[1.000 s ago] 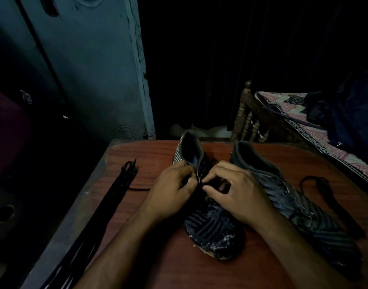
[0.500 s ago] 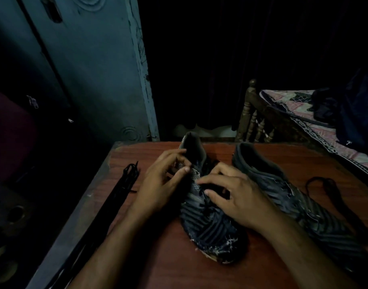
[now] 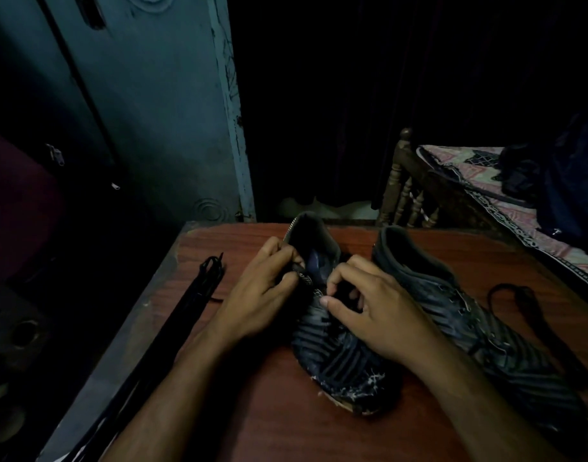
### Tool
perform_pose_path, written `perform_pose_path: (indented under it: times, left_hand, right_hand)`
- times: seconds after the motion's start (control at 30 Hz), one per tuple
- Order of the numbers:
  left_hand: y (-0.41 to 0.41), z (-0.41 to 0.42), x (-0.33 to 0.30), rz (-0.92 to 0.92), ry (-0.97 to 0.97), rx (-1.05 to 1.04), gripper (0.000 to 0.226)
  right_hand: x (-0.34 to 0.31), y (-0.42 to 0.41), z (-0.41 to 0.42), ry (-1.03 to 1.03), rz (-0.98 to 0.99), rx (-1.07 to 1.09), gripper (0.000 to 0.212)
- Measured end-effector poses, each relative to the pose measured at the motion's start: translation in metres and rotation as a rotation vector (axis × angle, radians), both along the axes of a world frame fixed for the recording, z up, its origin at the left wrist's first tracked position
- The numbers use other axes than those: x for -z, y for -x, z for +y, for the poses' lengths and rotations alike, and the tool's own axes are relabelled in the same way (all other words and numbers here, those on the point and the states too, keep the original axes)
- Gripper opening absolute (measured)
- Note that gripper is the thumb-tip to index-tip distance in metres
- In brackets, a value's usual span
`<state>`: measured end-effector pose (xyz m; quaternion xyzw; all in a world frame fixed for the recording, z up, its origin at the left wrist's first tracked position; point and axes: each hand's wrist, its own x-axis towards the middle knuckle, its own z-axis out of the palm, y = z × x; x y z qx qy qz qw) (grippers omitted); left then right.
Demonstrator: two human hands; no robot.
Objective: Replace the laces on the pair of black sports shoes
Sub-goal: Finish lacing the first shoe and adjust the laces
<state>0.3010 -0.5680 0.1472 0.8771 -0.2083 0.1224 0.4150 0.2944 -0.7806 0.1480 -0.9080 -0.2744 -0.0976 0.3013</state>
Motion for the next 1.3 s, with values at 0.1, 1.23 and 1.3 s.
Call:
perform_pose_path:
  times: [0.1, 1.23, 1.3]
  left_hand:
    - [0.002, 0.0, -0.002, 0.026, 0.051, -0.002, 0.011]
    - [-0.005, -0.001, 0.0, -0.43, -0.238, -0.343, 0.015]
    - [-0.001, -0.001, -0.001, -0.352, -0.171, -0.394, 0.009]
  right_hand:
    - [0.002, 0.0, -0.001, -0.057, 0.027, -0.02, 0.007]
    - [0.001, 0.003, -0.001, -0.121, 0.061, -0.161, 0.005]
    - [0.001, 0.005, 0.002, -0.118, 0.07, -0.192, 0.005]
